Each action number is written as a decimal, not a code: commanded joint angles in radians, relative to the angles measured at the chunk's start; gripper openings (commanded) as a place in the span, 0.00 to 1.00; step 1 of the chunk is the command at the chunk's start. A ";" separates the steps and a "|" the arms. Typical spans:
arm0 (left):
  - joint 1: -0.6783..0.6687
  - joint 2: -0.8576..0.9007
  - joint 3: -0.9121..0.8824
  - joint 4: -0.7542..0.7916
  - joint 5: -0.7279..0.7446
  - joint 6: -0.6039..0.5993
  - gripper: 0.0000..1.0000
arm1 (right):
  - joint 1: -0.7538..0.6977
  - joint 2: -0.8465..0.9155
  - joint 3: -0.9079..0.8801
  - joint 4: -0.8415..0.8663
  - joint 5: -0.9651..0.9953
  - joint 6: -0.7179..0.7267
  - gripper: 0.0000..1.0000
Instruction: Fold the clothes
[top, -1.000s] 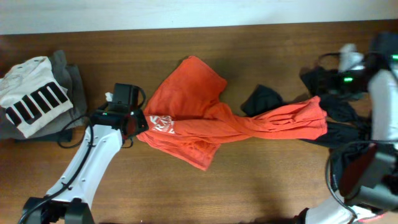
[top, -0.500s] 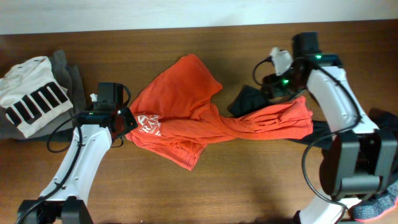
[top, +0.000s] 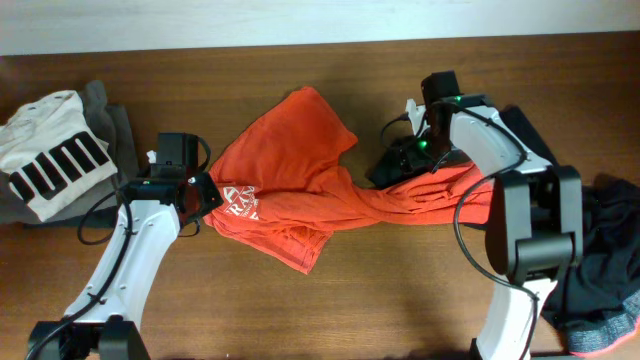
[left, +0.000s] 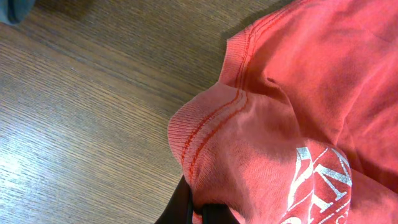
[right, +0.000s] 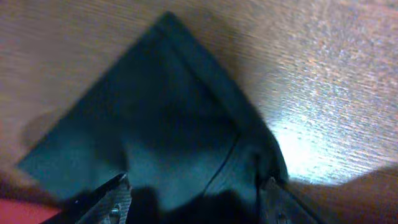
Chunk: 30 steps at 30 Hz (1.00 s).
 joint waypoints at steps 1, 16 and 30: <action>0.001 0.003 -0.002 -0.002 0.014 0.013 0.00 | -0.002 0.024 0.000 0.003 0.054 0.011 0.54; 0.001 0.003 -0.002 -0.004 0.014 0.013 0.00 | -0.163 -0.019 0.222 -0.146 0.228 0.211 0.04; 0.001 0.003 -0.002 -0.004 0.014 0.013 0.00 | -0.506 -0.045 0.657 -0.455 0.249 0.263 0.59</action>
